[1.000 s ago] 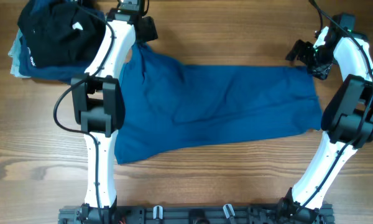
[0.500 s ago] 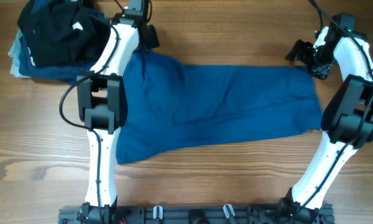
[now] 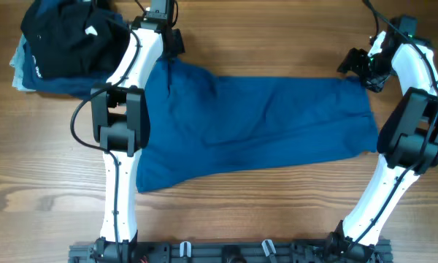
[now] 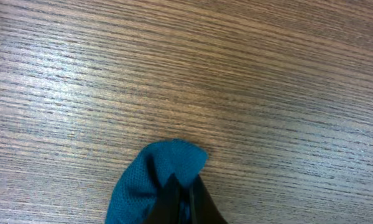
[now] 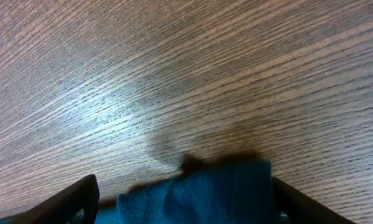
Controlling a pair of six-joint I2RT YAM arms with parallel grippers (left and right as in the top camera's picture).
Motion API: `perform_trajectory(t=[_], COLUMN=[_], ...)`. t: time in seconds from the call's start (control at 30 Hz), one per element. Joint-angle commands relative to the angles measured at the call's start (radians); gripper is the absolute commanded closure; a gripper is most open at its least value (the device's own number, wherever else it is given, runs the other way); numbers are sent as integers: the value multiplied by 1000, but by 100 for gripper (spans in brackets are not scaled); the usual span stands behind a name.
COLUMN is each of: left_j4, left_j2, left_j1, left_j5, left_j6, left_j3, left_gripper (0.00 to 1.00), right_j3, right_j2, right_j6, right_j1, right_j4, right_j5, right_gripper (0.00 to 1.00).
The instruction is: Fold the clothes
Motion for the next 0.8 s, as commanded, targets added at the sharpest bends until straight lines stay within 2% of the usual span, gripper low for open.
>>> perform_trajectory(t=[0.0, 0.17, 0.23, 0.3, 0.43, 0.5, 0.53, 0.77], left_j4=[13, 17, 17, 17, 15, 6, 1, -91], left_j2=[44, 44, 44, 44, 38, 23, 12, -137], left_j1=[-5, -5, -5, -5, -5, -5, -5, -5], left_j5=[12, 12, 12, 12, 21, 20, 20, 20], left_j6=[-2, -2, -2, -3, -40, -39, -39, -40], left_j3=[10, 10, 10, 10, 10, 10, 10, 10], left_gripper=[96, 96, 96, 96, 96, 96, 96, 96], right_j3=[12, 12, 12, 12, 12, 12, 13, 14], right_j2=[16, 16, 16, 16, 16, 15, 14, -55], right_j6=[28, 15, 11, 15, 24, 44, 45, 45], right_j1=[6, 6, 6, 6, 4, 2, 2, 1], right_j4=[8, 45, 59, 64, 84, 86, 86, 63], right_j5=[-2, 6, 6, 5, -6, -6, -6, 28], right_gripper=[16, 14, 19, 40, 75, 92, 96, 96])
